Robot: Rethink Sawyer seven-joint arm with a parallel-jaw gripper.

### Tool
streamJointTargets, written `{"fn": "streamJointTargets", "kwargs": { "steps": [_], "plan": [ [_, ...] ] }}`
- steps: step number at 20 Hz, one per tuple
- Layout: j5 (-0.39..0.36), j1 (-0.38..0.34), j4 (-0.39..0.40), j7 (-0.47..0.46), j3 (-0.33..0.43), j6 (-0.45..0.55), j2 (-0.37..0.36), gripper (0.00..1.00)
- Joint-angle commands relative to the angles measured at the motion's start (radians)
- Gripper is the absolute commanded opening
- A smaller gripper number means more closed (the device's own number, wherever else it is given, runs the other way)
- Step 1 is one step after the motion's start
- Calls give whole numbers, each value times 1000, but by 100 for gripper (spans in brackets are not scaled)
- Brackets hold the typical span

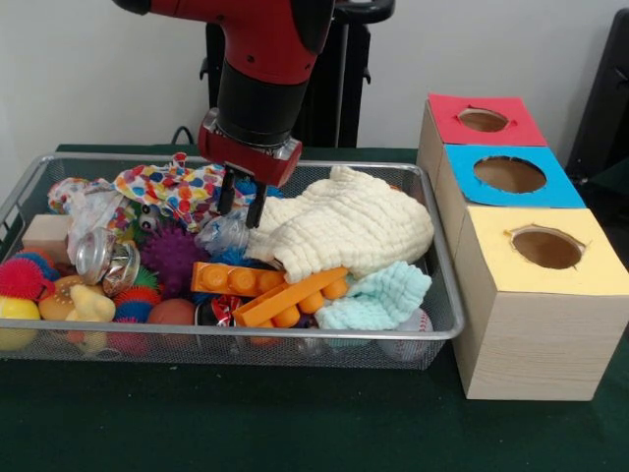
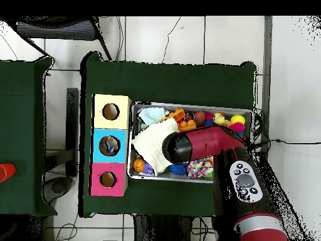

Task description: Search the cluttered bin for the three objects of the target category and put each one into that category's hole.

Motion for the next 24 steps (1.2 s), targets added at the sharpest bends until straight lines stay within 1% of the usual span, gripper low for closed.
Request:
{"fn": "streamJointTargets", "kwargs": {
  "steps": [1, 5, 14, 20, 24],
  "plan": [
    [55, -1, 52, -29, 17, 64, -43, 0],
    [73, 5, 72, -31, 12, 75, -81, 0],
    [114, 14, 70, -43, 15, 112, -128, 0],
    [192, 48, 107, -15, 12, 175, -238, 0],
    [231, 90, 112, 31, -9, 208, -288, 0]
  ]
}}
